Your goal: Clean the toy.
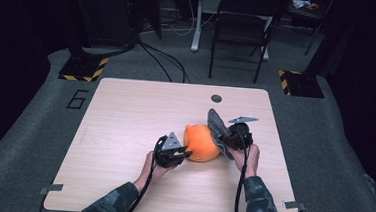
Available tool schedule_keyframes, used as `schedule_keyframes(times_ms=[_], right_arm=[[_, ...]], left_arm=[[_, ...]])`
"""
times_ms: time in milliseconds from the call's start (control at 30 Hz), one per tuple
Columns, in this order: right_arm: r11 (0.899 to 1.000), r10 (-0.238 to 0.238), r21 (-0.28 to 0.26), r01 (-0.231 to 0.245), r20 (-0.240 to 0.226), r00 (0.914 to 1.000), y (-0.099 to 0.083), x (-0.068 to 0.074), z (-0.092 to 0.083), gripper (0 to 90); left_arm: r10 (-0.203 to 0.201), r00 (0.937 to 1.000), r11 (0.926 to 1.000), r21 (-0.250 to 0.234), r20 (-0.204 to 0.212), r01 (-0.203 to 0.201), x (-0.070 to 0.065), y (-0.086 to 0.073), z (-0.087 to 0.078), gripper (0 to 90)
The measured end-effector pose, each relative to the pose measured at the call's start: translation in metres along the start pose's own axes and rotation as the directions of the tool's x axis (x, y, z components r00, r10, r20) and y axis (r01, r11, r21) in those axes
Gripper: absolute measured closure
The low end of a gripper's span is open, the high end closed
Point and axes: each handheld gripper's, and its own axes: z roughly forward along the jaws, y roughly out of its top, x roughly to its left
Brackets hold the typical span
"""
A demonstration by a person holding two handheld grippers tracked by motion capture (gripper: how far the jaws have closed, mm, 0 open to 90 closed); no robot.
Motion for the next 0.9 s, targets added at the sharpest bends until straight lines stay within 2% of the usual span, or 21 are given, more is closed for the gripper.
schedule_keyframes(times_ms=[33,167,233,267,367,400,467,567,633,667,700,733,800,833,900], right_arm=[[1.000,0.026,0.008,-0.026,0.005,0.9997,-0.002,-0.001,0.001,76.0],[0.999,0.027,0.030,-0.028,0.036,0.9990,-0.005,-0.006,0.005,76.0],[0.996,0.054,0.061,-0.058,0.057,0.9969,-0.007,-0.010,0.008,76.0],[0.996,0.056,0.064,-0.059,0.052,0.9971,-0.009,-0.013,0.009,76.0],[0.992,0.070,0.096,-0.078,0.078,0.9945,-0.013,-0.020,0.014,76.1],[0.991,0.074,0.101,-0.082,0.081,0.9940,-0.014,-0.022,0.015,76.1],[0.992,0.083,0.090,-0.090,0.083,0.9931,-0.014,-0.024,0.011,76.1],[0.997,0.071,0.026,-0.073,0.083,0.9941,-0.007,-0.023,-0.004,76.1],[0.997,0.073,-0.015,-0.072,0.054,0.9959,0.000,-0.021,-0.015,76.1],[0.997,0.058,-0.043,-0.056,0.043,0.9974,0.003,-0.019,-0.023,76.1],[0.997,0.061,-0.057,-0.060,0.018,0.9980,0.007,-0.016,-0.029,76.1],[0.994,0.053,-0.093,-0.054,-0.013,0.9985,0.013,-0.008,-0.037,76.1],[0.992,0.036,-0.116,-0.041,-0.044,0.9984,0.019,0.003,-0.042,76.1],[0.992,0.024,-0.123,-0.032,-0.065,0.9976,0.022,0.012,-0.044,76.1],[0.991,-0.033,-0.129,0.021,-0.091,0.9953,0.028,0.034,-0.042,76.0]], left_arm=[[-0.001,1.0000,1.0000,0.001,0.002,0.001,0.000,0.000,0.000,75.4],[0.005,1.0000,1.0000,0.000,0.004,-0.005,0.000,0.001,0.000,75.3],[0.006,0.9999,1.0000,0.001,0.011,-0.006,0.001,0.000,0.000,75.3],[0.003,0.9999,1.0000,-0.001,0.015,-0.003,0.001,0.000,0.000,75.3],[-0.009,0.9997,0.9999,-0.007,0.023,0.010,0.003,0.000,0.000,75.2],[-0.002,0.9998,1.0000,-0.005,0.022,0.002,0.004,0.001,-0.001,75.3],[-0.003,0.9998,1.0000,-0.006,0.017,0.003,0.003,0.001,-0.001,75.2],[-0.006,0.9999,0.9999,-0.013,0.013,0.006,0.003,0.002,-0.001,75.1],[-0.003,0.9999,1.0000,-0.009,0.014,0.003,0.004,0.002,-0.001,75.1],[-0.004,0.9999,0.9999,-0.010,0.016,0.004,0.004,0.002,-0.001,75.0],[0.001,0.9999,1.0000,-0.010,0.011,-0.001,0.004,0.002,-0.001,75.0],[0.002,1.0000,1.0000,-0.010,0.009,-0.002,0.004,0.002,-0.001,74.9],[-0.003,1.0000,0.9998,-0.017,0.004,0.003,0.003,0.002,-0.001,74.9],[0.000,1.0000,0.9999,-0.015,0.004,0.000,0.002,0.002,-0.001,74.8],[0.002,1.0000,0.9999,-0.015,0.007,-0.002,0.001,0.003,-0.001,74.8]])
